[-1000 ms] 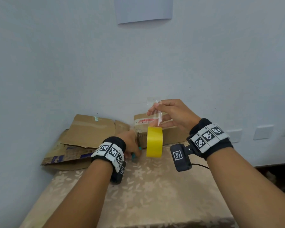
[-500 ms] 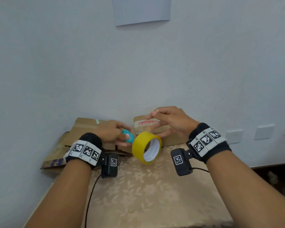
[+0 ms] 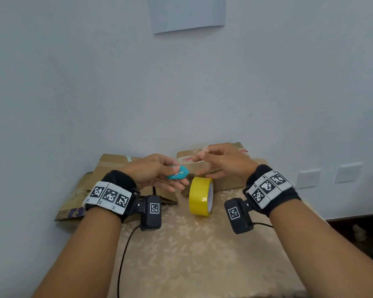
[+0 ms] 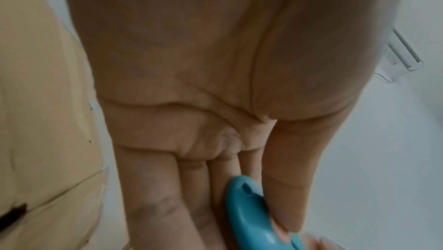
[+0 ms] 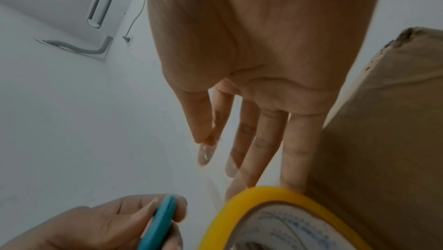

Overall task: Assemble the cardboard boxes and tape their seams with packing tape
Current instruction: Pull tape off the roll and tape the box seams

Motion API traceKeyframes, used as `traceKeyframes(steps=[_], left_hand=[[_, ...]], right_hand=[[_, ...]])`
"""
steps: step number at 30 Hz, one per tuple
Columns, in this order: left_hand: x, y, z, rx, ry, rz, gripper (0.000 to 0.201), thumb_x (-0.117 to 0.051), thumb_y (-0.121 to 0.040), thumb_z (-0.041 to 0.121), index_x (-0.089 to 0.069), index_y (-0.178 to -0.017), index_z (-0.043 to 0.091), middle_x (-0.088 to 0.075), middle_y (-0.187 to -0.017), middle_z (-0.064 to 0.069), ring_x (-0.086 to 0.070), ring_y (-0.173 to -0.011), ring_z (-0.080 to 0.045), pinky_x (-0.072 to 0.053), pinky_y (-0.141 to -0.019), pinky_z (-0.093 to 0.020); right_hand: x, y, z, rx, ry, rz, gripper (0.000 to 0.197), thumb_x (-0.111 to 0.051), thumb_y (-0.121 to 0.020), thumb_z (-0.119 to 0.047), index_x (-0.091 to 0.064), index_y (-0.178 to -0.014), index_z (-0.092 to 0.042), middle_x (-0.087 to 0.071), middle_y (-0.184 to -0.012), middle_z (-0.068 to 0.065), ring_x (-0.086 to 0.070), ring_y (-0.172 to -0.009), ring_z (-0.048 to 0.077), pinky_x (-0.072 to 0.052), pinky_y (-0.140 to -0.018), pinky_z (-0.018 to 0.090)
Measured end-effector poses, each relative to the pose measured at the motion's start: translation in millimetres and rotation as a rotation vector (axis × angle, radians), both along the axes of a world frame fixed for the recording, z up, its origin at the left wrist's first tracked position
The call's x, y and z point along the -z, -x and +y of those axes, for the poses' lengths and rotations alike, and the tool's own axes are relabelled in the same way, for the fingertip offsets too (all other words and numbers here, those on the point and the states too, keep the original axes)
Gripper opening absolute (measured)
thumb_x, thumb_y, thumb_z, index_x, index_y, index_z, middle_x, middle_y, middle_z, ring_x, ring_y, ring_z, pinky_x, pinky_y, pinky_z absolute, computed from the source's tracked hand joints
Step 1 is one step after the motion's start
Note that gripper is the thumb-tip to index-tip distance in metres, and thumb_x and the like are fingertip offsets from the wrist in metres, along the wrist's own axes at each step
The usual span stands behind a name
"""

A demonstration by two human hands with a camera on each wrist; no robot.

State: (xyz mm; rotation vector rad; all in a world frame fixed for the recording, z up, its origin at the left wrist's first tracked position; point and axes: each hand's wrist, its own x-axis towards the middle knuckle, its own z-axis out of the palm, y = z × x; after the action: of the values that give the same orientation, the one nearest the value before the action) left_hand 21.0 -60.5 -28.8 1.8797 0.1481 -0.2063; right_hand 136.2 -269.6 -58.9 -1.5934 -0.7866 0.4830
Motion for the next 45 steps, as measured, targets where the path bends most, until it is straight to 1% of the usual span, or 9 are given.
traceKeyframes(steps=[3, 7, 13, 18, 22, 25, 28, 33, 45], left_hand=[[0.1, -1.3, -0.6, 0.034, 0.010, -0.003, 0.017, -0.055, -0.104, 0.016, -0.060, -0.114, 0.003, -0.075, -0.109, -0.022, -0.075, -0.083, -0.023, -0.059, -0.061, -0.025], [4.7, -5.9, -0.2, 0.044, -0.004, -0.032, 0.025, -0.048, -0.107, 0.012, -0.061, -0.125, 0.000, -0.069, -0.087, -0.012, -0.064, -0.067, -0.014, -0.052, -0.052, -0.020], [12.1, -9.9, -8.1, 0.006, -0.007, -0.036, 0.023, -0.042, -0.109, 0.016, -0.061, -0.100, 0.008, -0.048, -0.070, -0.004, -0.038, -0.049, -0.007, -0.031, -0.035, -0.014], [12.0, -12.6, -9.9, -0.037, 0.001, 0.036, 0.027, -0.043, -0.109, 0.024, -0.058, -0.094, 0.009, -0.039, -0.061, 0.002, -0.025, -0.044, -0.003, -0.022, -0.033, -0.011], [14.4, -13.5, -9.3, -0.088, -0.019, 0.098, 0.029, -0.044, -0.109, 0.027, -0.057, -0.094, 0.006, -0.035, -0.056, 0.004, -0.022, -0.039, -0.001, -0.018, -0.032, -0.012], [15.2, -14.1, -7.9, -0.113, -0.012, 0.136, 0.030, -0.044, -0.110, 0.028, -0.056, -0.093, 0.006, -0.033, -0.056, 0.004, -0.020, -0.037, -0.001, -0.019, -0.031, -0.013], [15.5, -14.6, -6.5, -0.108, -0.011, 0.144, 0.031, -0.044, -0.110, 0.030, -0.056, -0.094, 0.006, -0.034, -0.058, 0.003, -0.020, -0.039, -0.002, -0.020, -0.033, -0.013], [17.4, -16.0, -2.7, -0.086, -0.007, 0.161, 0.029, -0.045, -0.109, 0.032, -0.055, -0.099, 0.007, -0.036, -0.059, 0.003, -0.023, -0.041, -0.004, -0.023, -0.035, -0.015], [17.1, -17.4, -8.5, -0.114, -0.060, 0.160, 0.032, -0.045, -0.108, 0.034, -0.056, -0.095, 0.008, -0.030, -0.060, 0.004, -0.019, -0.040, -0.003, -0.019, -0.036, -0.015]], right_hand=[[0.4, 1.4, -0.1, -0.014, -0.024, 0.044, 0.023, -0.058, -0.105, -0.023, -0.071, -0.118, -0.008, -0.076, -0.118, -0.001, -0.076, -0.100, 0.032, -0.064, -0.083, 0.034], [1.0, 0.9, 0.1, -0.017, -0.011, 0.032, 0.025, -0.057, -0.106, -0.024, -0.072, -0.118, -0.009, -0.076, -0.116, -0.005, -0.076, -0.101, 0.030, -0.062, -0.088, 0.037], [2.3, -2.6, 0.3, -0.031, 0.005, 0.012, 0.026, -0.056, -0.106, -0.027, -0.072, -0.118, -0.010, -0.073, -0.124, -0.003, -0.076, -0.103, 0.023, -0.060, -0.093, 0.043], [3.3, -2.8, 0.1, -0.065, 0.005, 0.038, 0.026, -0.054, -0.107, -0.030, -0.071, -0.117, -0.013, -0.073, -0.122, -0.013, -0.076, -0.103, 0.021, -0.061, -0.089, 0.039], [5.7, -4.2, -0.6, -0.084, 0.007, 0.033, 0.021, -0.056, -0.107, -0.022, -0.068, -0.121, -0.014, -0.067, -0.132, -0.008, -0.076, -0.104, 0.023, -0.062, -0.090, 0.041], [9.3, -6.6, -1.9, -0.099, 0.028, -0.021, 0.024, -0.067, -0.099, -0.011, -0.067, -0.123, -0.015, -0.062, -0.134, -0.005, -0.074, -0.108, 0.022, -0.060, -0.095, 0.047], [9.5, -7.5, -2.2, -0.128, 0.103, -0.217, 0.041, -0.083, -0.086, -0.008, -0.064, -0.118, -0.026, -0.060, -0.137, -0.006, -0.068, -0.117, 0.009, -0.058, -0.100, 0.043], [11.4, -6.3, 6.8, -0.188, 0.122, -0.163, 0.071, -0.087, -0.076, 0.003, -0.053, -0.133, -0.022, -0.052, -0.139, 0.005, -0.074, -0.107, 0.026, -0.058, -0.098, 0.045], [16.5, -12.0, 6.2, -0.263, 0.083, -0.075, 0.079, -0.083, -0.075, 0.013, -0.049, -0.139, -0.019, -0.047, -0.143, 0.009, -0.071, -0.114, 0.028, -0.058, -0.098, 0.042]])
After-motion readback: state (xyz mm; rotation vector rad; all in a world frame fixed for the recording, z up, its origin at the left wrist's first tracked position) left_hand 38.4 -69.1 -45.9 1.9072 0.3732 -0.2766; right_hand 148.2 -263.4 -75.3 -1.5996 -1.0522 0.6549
